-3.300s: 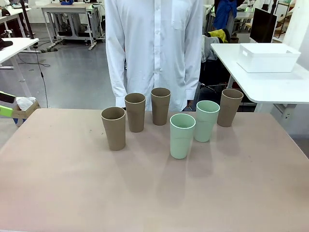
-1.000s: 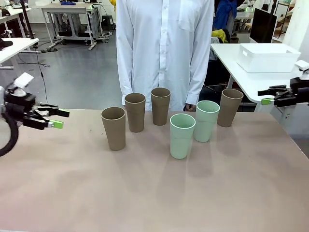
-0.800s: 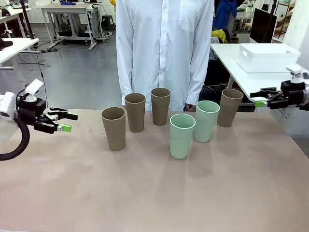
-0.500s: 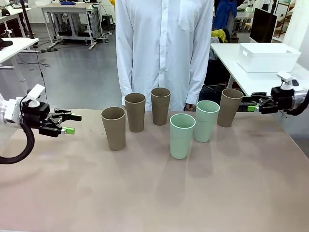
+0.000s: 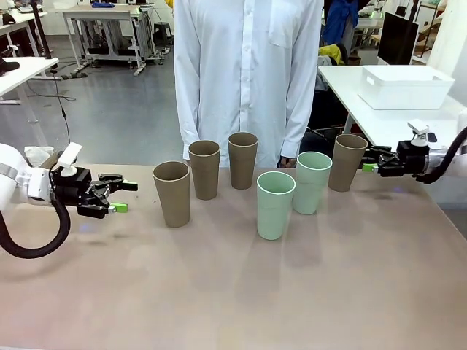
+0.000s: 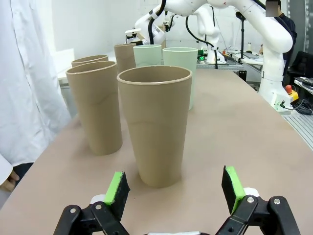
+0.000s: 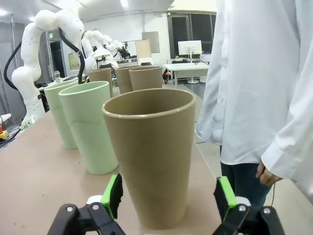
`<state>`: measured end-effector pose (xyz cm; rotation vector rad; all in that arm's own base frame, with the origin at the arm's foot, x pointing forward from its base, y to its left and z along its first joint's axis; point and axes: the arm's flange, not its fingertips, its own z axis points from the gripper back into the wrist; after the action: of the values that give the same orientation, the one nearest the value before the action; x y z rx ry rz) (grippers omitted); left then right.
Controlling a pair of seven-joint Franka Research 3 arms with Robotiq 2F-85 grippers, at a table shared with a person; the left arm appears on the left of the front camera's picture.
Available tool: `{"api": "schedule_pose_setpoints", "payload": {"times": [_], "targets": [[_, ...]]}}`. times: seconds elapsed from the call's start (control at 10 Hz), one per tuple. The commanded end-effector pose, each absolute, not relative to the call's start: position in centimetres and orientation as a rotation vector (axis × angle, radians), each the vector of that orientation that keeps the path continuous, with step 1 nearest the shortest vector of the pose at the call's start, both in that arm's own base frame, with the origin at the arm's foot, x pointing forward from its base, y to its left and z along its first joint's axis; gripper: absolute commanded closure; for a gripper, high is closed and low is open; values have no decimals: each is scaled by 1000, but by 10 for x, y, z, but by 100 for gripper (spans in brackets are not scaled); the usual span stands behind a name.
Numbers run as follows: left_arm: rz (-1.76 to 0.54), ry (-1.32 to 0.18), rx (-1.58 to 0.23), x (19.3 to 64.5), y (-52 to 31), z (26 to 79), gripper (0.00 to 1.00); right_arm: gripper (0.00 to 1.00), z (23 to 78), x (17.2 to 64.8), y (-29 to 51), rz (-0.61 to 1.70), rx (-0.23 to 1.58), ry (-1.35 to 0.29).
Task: Stack the cups and store them in the basket.
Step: Pick up two Reusable plastic cups , one in each hand.
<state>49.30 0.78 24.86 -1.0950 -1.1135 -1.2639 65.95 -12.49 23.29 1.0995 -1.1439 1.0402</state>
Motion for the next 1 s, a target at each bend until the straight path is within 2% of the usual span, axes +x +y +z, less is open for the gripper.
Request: {"api": "schedule_pose_setpoints", "payload": {"times": [0.0, 0.2, 0.9], "targets": [[-1273, -1163, -1105, 496, 0, 250, 0, 0, 231, 676, -126, 1015, 1117, -1188], [-1267, -1115, -1100, 494, 5, 248, 0, 0, 229, 664, -124, 1036, 1103, -1152], [-1206, -1147, -1145, 509, -30, 232, 0, 0, 217, 671, -115, 1018, 1143, -1133]]}}
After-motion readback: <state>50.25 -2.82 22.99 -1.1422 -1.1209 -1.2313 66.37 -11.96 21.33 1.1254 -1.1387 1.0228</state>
